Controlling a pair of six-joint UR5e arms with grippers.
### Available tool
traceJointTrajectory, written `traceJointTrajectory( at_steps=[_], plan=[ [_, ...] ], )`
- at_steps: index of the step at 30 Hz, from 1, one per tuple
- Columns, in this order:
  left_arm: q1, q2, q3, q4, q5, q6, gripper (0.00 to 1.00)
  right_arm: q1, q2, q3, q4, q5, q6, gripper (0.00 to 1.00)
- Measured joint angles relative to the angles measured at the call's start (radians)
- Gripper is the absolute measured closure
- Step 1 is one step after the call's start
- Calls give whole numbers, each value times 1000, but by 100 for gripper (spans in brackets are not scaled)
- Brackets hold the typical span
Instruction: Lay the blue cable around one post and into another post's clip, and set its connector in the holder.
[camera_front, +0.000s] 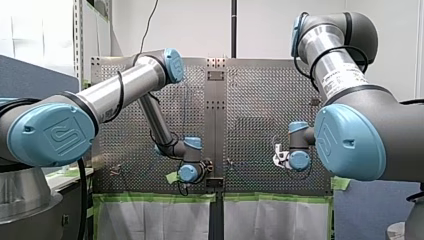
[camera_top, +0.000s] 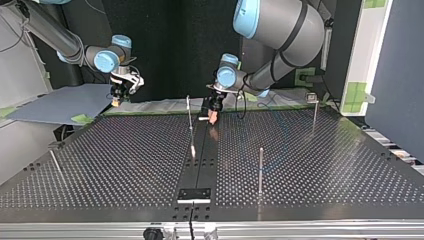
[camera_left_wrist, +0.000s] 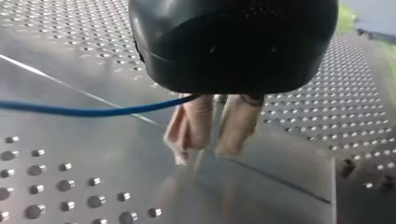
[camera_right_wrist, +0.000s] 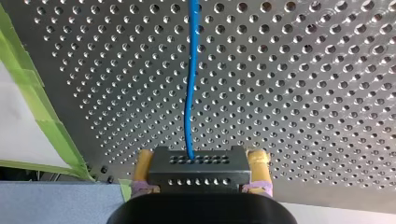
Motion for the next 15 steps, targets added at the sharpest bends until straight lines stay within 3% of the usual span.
traceJointTrajectory(
  at_steps=[1, 2, 3, 15],
  plan=[
    [0, 1, 0, -8, 6, 6, 16, 0, 0, 0, 1, 0, 0, 80],
    [0, 3, 0, -19, 12, 15, 16, 0, 1, 0, 2, 0, 0, 80],
    [0, 5, 0, -29, 15, 23, 0, 0, 1, 0, 2, 0, -1, 80],
    [-9, 61, -49, -140, 9, 147, 0, 0, 5, 0, 9, -9, 0, 80]
  ],
)
